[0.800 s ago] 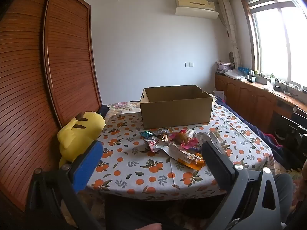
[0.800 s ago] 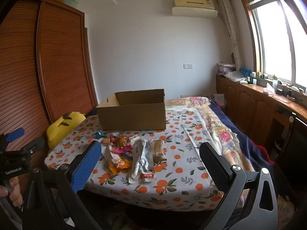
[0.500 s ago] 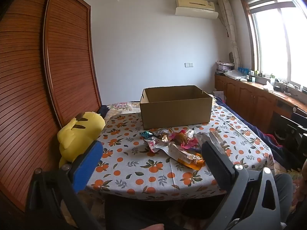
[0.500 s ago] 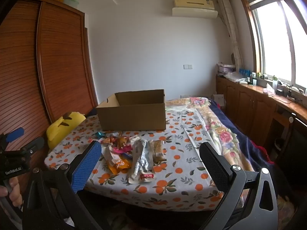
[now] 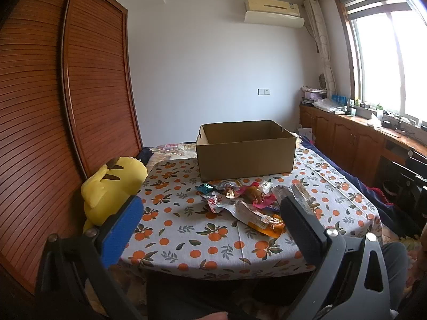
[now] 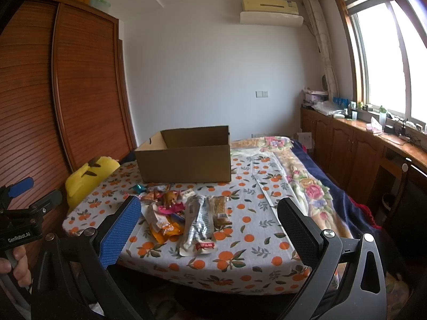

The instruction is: Organize snacks

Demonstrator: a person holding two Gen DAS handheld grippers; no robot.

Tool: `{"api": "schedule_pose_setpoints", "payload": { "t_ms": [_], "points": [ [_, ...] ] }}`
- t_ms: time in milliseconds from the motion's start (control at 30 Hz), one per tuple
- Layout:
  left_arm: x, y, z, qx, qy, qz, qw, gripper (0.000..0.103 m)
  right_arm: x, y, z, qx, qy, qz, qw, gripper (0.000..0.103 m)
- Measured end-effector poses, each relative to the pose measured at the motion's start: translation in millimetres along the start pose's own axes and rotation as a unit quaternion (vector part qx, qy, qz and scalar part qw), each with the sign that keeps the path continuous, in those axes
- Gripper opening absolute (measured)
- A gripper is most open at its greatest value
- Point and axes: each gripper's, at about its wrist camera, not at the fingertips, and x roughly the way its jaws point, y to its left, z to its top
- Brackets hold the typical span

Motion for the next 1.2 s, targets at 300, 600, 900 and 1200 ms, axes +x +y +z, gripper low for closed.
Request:
{"api": "schedule_pose_setpoints", "payload": {
  "t_ms": [300, 600, 900, 1200],
  "points": [
    [-0.2, 0.0, -0.1, 0.0, -0.001, 0.0, 1.0, 0.103, -0.8, 0.4, 0.3, 0.0, -0.001, 0.001, 1.0, 0.103],
    [-0.4, -0.1, -0.2, 0.001, -0.002, 0.001, 1.0, 0.103, -0.8, 0.0, 0.1, 0.0, -0.002, 0.0, 1.0, 0.103],
    [-0.6, -0.1, -0.2, 0.001, -0.004, 0.001, 1.0, 0.103, -1.4, 0.1, 0.4, 0.0, -0.003, 0.001, 1.0, 0.103],
    [0.3, 4.7, 6.2, 0.001, -0.005, 0.001, 1.0, 0.103, -1.2, -0.4, 0.4, 0.001, -0.003, 0.001, 1.0, 0.103]
  ]
}}
